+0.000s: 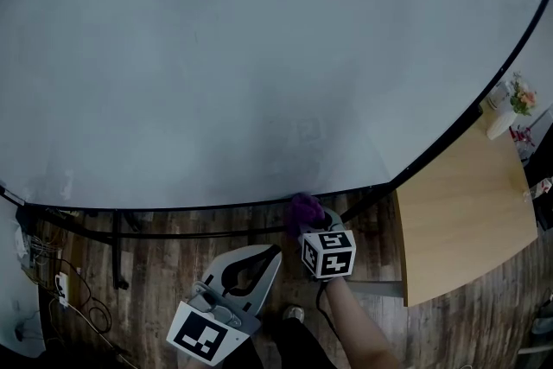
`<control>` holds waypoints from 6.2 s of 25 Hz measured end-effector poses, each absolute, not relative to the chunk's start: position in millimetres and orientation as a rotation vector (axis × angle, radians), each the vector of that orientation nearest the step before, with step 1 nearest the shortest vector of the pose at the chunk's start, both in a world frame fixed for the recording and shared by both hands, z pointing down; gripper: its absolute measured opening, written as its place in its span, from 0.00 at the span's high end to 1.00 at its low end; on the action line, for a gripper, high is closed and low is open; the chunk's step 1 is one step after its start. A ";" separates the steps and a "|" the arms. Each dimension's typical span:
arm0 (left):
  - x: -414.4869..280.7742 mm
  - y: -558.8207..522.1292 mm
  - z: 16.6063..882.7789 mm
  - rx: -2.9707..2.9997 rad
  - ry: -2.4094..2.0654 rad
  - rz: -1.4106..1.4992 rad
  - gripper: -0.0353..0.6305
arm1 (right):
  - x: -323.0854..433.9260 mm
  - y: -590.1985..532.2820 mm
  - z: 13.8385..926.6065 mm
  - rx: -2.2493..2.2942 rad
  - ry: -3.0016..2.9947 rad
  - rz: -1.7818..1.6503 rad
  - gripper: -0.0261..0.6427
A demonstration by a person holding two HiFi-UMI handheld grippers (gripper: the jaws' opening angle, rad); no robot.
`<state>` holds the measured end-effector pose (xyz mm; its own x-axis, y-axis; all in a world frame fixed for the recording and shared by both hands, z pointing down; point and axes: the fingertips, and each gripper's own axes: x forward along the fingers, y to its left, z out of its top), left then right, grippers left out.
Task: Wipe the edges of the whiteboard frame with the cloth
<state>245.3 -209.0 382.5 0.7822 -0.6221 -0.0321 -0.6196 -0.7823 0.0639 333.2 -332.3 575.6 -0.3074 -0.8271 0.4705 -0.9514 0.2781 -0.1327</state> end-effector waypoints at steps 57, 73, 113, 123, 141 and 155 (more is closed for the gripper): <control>398.5 -246.2 381.1 2.961 -0.928 -0.042 0.92 | 555.9 -352.7 589.7 1.865 -2.054 0.702 0.83; 384.8 -242.1 379.0 2.942 -0.962 -0.050 0.92 | 565.4 -343.3 588.1 1.993 -2.017 0.833 0.84; 200.5 -92.8 325.4 2.943 -1.203 -0.128 0.92 | 395.4 -145.5 424.3 1.957 -2.310 0.458 0.84; 173.5 -49.5 315.4 2.946 -1.222 -0.138 0.92 | 355.3 -83.1 383.3 1.929 -2.387 0.329 0.84; 151.8 6.3 299.6 2.941 -1.282 -0.178 0.92 | 324.8 -10.6 352.1 1.881 -2.497 0.224 0.84; 170.4 36.6 278.7 2.857 -1.490 -0.229 0.92 | 333.8 11.5 325.1 1.683 -2.645 0.127 0.84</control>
<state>170.4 36.6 278.7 0.5651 -0.8082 -0.1660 -0.8207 -0.5712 -0.0129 333.8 11.5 325.1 -0.4246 -0.9042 0.0470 -0.9045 0.4213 -0.0657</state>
